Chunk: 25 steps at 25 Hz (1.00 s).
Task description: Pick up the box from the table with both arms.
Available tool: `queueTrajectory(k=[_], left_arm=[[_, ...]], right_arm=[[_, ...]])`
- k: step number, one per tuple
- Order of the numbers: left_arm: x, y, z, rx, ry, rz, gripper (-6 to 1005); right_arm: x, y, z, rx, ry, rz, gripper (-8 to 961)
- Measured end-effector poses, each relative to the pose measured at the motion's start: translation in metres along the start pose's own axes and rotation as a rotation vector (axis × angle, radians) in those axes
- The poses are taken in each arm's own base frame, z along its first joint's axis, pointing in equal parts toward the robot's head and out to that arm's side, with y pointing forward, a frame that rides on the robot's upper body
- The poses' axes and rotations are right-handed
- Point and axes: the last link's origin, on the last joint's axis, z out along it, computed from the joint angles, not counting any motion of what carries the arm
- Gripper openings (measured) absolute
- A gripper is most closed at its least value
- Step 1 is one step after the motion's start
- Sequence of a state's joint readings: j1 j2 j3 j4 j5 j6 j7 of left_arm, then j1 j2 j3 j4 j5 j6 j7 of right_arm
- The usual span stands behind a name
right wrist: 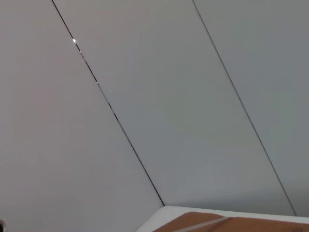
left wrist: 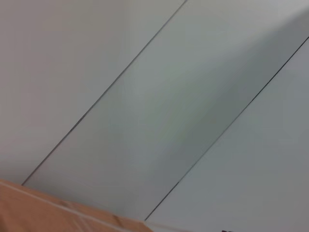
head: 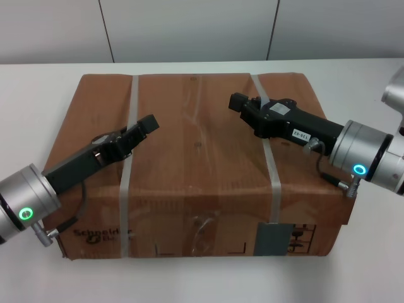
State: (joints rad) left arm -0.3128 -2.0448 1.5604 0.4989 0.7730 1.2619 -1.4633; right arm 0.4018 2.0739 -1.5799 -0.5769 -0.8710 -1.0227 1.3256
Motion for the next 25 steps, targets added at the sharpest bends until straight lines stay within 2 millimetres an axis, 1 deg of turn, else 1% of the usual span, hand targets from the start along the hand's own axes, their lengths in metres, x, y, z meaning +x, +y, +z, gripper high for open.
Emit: queueTrajectory(k=[25], left_arm=[[0.0002,0.0002,0.0001,-0.001,0.0,0.01,57]], right_arm=[[-0.001,0.0006,0.0002,-0.003,-0.003,-0.003,53]])
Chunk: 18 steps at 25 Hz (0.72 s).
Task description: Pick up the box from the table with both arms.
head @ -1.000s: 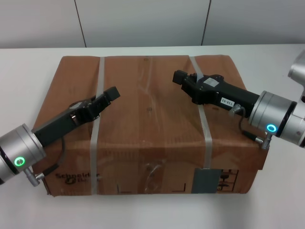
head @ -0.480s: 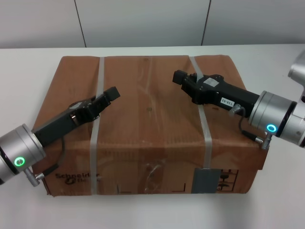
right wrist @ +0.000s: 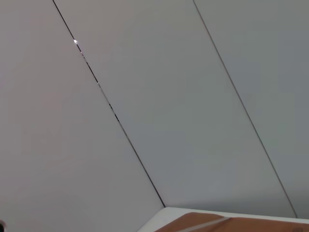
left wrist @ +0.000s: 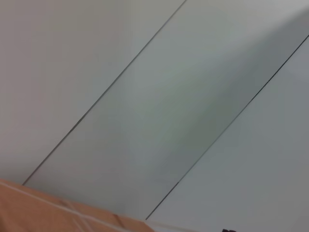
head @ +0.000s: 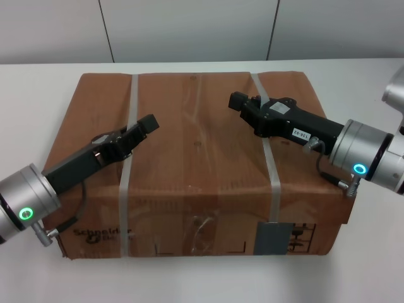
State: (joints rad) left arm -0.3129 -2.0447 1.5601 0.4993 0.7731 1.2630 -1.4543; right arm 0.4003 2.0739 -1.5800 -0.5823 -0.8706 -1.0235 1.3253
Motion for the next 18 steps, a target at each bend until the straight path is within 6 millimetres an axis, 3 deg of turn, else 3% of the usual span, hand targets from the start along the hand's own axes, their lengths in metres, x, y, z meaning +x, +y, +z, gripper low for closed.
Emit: queueTrajectory(k=[18], left_arm=[[0.0006,-0.0011,-0.0008,0.006,0.006,0.002,57]], right_arm=[[0.0,0.0003,0.0003,0.0,-0.002,0.002,53]])
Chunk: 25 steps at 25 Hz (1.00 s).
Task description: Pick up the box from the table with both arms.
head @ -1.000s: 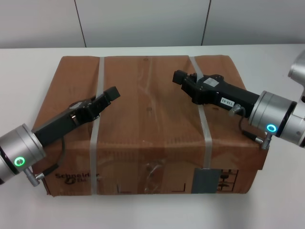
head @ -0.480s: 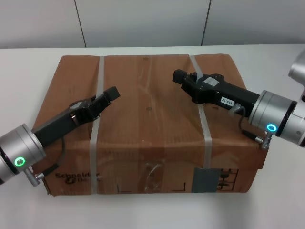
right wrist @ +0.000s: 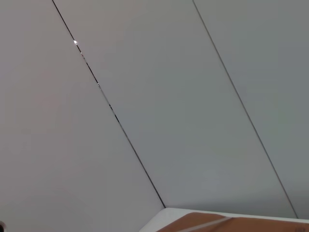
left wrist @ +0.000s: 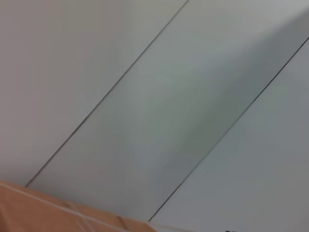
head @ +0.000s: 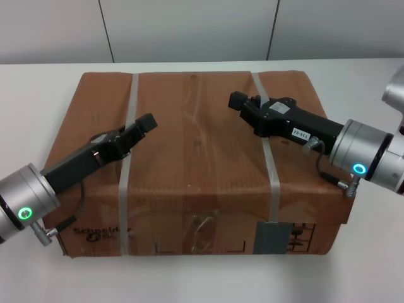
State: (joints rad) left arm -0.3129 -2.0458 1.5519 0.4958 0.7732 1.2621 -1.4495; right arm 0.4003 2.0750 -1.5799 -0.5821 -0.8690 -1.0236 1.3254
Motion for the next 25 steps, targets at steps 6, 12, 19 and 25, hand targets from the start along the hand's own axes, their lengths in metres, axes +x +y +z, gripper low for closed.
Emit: queueTrajectory(k=[6,12,19,25], left_arm=[[-0.0001,-0.0002,-0.0002,0.001,0.0,-0.001,57],[0.0,-0.0005,-0.0006,0.002,0.0,-0.001,57],[0.0,-0.0006,-0.0007,0.003,0.0,-0.001,57],[-0.0001,-0.0005,-0.0006,0.002,0.0,-0.001,57]], right_arm=[[0.0,0.0001,0.0001,0.0,0.0,0.0,53],[0.0,0.0002,0.0002,-0.001,0.0,0.0,53],[-0.0001,0.0003,0.0003,-0.001,0.0,0.0,53],[-0.0001,0.0003,0.0003,-0.001,-0.001,0.0,53]])
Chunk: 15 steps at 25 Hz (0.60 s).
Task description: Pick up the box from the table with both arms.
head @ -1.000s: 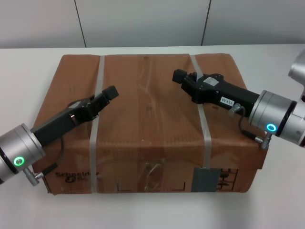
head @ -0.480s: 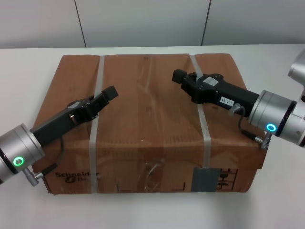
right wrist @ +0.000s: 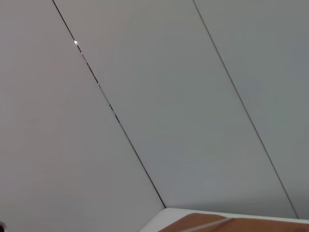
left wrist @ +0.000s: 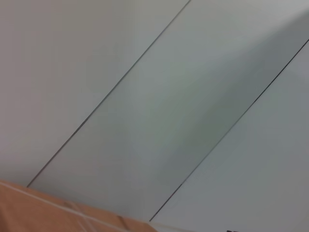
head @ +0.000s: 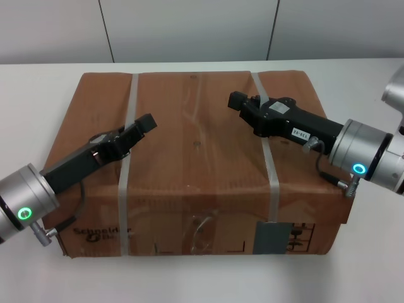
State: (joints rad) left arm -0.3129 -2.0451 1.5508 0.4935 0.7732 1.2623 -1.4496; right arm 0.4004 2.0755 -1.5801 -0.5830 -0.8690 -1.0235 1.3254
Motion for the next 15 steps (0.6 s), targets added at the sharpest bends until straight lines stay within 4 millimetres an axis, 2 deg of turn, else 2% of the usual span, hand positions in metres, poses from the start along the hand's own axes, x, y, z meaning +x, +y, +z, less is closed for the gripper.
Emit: queueTrajectory(k=[15], left_arm=[[-0.0004,0.0002,0.0003,0.0,0.0,-0.001,57]], right_arm=[[0.0,-0.0001,0.0,0.0,0.0,0.0,53]])
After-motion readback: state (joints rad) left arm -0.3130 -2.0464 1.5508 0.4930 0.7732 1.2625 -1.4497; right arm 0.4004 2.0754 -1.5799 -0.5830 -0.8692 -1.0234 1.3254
